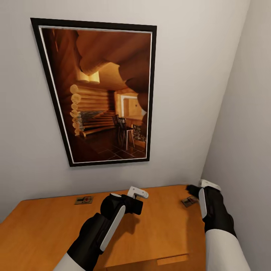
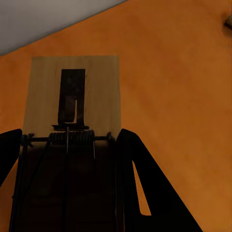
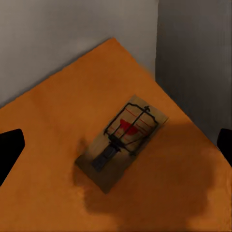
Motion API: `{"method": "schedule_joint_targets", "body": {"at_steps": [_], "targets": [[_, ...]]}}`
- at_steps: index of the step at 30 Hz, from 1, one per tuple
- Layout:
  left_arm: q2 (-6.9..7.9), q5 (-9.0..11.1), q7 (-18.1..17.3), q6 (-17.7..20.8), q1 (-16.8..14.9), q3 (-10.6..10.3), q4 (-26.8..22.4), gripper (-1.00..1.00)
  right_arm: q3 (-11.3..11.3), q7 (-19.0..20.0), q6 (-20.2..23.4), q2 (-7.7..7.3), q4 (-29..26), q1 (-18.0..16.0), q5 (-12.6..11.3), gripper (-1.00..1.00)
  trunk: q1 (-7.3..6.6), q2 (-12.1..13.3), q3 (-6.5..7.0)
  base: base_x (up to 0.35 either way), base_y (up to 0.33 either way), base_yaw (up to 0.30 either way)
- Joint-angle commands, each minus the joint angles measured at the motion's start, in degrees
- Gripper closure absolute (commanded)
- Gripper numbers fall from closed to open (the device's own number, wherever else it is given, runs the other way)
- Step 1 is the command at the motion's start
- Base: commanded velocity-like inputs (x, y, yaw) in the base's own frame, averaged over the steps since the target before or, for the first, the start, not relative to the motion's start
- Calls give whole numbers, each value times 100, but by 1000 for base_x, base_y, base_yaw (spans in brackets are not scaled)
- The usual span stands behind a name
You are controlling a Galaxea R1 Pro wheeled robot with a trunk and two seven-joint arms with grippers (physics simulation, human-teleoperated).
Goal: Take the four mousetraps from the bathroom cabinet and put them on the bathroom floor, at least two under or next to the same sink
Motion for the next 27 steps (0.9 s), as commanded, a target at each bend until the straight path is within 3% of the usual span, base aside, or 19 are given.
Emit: {"method": "schedule_joint_targets", "body": {"at_steps": [1, 2, 4, 5, 6, 7, 8, 9, 11, 14, 17, 20, 25, 27], "targets": [[0, 25, 25, 24, -4, -3, -4, 100, -15, -236, -96, 9, -7, -5, -120, -100, 3, -8, -6, 0, 0, 0], [0, 25, 25, 24, -4, -3, -4, 100, -16, -365, -174, 11, -8, -5, -245, -100, 3, -8, -6, 0, 0, 0], [0, 25, 28, 25, -4, -4, -4, 100, -15, -768, -437, 13, -8, -5, -769, -100, 3, -8, -6, 0, 0, 0], [0, 25, 28, 25, -4, -4, -4, 100, -2, -1070, -583, 14, -9, -5, -1195, -100, 3, -8, -6, 0, 0, 0], [0, 25, 28, 25, -4, -4, -4, 100, 7, -1236, -641, 14, -9, -5, -1413, -100, 3, -8, -6, 0, 0, 0], [0, 25, 27, 25, -4, -4, -4, 100, 27, -1588, -730, 15, -9, -5, -1836, -100, 3, -8, -6, 0, 0, 0], [0, 25, 26, 25, -4, -4, -4, 100, 37, -1769, -764, 15, -9, -5, -2035, -100, 3, -8, -6, 0, 0, 0], [0, 25, 26, 25, -4, -4, -4, 100, 65, -2100, -816, 15, -6, -5, -2383, -100, 3, -8, -6, 0, 0, 0], [0, 25, 21, 25, -4, -4, -4, 100, 193, -2478, -861, 16, -3, -5, -2754, -100, 3, -8, -6, 0, 0, 0], [0, 25, 18, 23, -4, -4, -4, 100, 589, -2764, -894, 16, 2, -5, -2995, -100, 3, -8, -6, 0, 0, 0], [0, 25, 17, 23, -4, -4, -4, 100, 1385, -2994, -915, 16, 15, -5, -3100, -100, 3, -8, -6, 0, 0, 0], [0, 25, 17, 19, -4, -4, -4, 100, 1881, -3408, -1104, 16, 21, -5, -3148, -100, 3, -8, -6, 0, 0, 0], [0, 26, 16, 17, -4, -4, -4, 100, 2212, -4359, -1963, 119, 31, -5, -3203, -100, 3, -8, -6, 0, 0, 0], [0, 27, 16, 16, -4, -4, -4, 100, 2246, -4507, -2150, 175, 42, -5, -3208, -100, 3, -8, -6, 0, 0, 0]]}}
